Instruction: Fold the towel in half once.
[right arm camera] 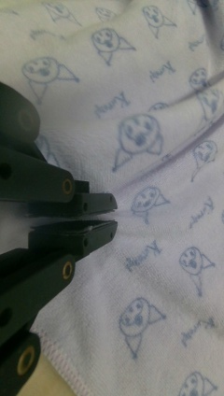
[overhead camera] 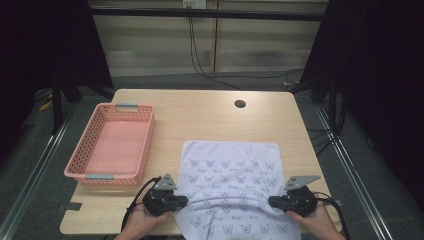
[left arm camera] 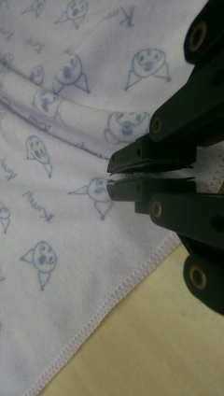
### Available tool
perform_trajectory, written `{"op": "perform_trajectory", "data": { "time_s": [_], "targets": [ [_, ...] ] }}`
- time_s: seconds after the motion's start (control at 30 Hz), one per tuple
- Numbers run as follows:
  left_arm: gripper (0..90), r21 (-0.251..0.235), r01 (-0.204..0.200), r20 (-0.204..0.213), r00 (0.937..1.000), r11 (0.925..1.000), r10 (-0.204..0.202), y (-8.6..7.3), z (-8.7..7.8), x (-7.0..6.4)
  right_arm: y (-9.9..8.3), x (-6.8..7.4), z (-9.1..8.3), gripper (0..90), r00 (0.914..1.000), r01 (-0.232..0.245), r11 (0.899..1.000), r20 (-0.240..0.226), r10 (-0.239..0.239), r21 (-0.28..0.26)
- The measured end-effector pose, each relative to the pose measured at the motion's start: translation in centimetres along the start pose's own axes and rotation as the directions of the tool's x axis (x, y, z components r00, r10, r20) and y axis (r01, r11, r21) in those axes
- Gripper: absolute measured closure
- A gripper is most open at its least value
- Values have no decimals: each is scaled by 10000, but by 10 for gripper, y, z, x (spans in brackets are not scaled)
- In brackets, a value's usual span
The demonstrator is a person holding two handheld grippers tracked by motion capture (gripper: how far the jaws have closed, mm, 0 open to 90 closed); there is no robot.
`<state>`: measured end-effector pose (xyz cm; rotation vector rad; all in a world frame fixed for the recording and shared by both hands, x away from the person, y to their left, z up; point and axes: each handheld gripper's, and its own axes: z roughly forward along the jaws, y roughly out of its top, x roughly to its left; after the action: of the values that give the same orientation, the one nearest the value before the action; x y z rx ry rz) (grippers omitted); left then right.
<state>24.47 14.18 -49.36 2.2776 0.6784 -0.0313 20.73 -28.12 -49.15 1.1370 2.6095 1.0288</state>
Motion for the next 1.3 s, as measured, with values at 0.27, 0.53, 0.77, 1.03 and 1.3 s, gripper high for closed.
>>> {"op": "perform_trajectory", "data": {
  "time_s": [0.27, 0.53, 0.77, 1.03, 1.3],
  "targets": [
    [714, -769, 390, -255, 9988, 9963, -410, 14, -5, 14, 9, -16, -9, 675, 9981, -501, 9967, 317, 522, -638],
    [628, -1562, 940, -961, 9893, 9832, -1098, 68, 25, 71, 59, -104, 11, 528, 9713, -1145, 9784, 1873, 1466, -1719],
    [521, -1590, 1632, -1271, 9747, 9737, -1841, 85, 44, 106, 71, -141, 33, 464, 9524, -1631, 9713, 2294, 2008, -1730],
    [460, -1819, 1631, -1736, 9653, 9697, -1950, 83, 44, 112, 68, -146, 46, 449, 9496, -1644, 9732, 2412, 2002, -1608],
    [413, -1833, 2005, -1854, 9543, 9624, -2342, 76, 46, 121, 65, -137, 46, 735, 9643, -1245, 9786, 2122, 1582, -1641]
  ]
}}
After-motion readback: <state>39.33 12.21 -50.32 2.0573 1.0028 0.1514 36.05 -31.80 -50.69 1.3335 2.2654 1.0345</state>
